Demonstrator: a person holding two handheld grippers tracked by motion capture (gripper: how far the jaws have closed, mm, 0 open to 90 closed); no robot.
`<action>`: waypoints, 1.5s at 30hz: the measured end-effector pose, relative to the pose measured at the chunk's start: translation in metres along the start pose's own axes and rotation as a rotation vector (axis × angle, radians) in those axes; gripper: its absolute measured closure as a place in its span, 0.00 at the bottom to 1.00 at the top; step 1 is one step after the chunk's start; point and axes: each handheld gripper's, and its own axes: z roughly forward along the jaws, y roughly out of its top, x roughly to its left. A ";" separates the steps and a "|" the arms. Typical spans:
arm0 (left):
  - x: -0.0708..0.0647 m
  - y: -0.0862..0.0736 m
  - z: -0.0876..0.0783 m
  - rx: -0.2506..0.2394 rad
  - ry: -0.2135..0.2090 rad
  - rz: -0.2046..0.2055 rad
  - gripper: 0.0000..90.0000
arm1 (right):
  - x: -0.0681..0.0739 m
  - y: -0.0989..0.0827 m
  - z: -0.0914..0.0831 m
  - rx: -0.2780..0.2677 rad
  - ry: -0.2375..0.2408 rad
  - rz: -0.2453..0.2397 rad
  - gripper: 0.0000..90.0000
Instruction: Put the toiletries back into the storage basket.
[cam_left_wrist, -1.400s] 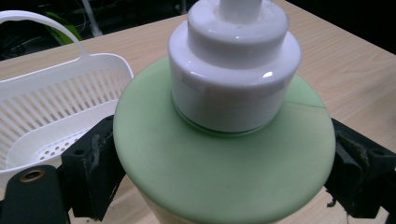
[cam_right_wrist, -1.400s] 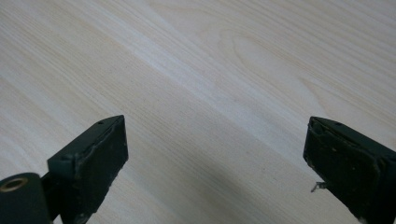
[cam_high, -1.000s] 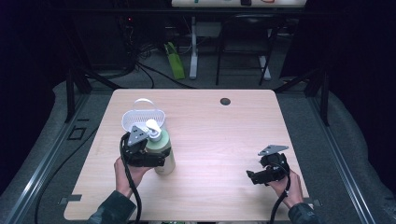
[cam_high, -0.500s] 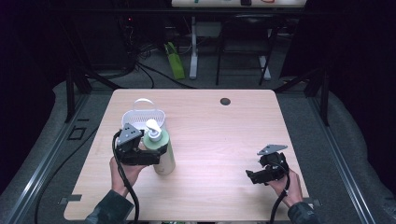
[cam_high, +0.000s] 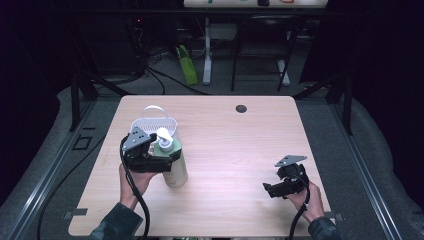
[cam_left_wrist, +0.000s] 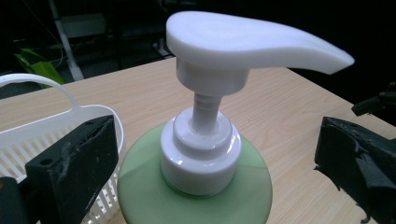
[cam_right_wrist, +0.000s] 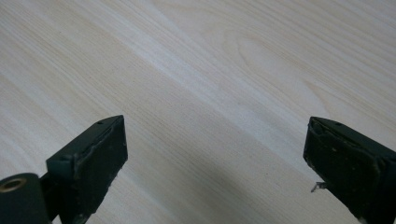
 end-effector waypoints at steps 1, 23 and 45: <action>0.000 0.001 0.000 -0.002 0.002 -0.001 0.00 | 0.000 0.000 0.000 0.000 0.000 -0.001 0.06; 0.006 0.006 -0.011 -0.123 0.010 -0.025 0.52 | 0.000 -0.001 -0.003 -0.002 -0.002 -0.005 0.07; 0.005 0.005 -0.011 -0.154 0.001 -0.020 0.75 | 0.000 -0.002 -0.004 0.004 -0.011 -0.011 0.07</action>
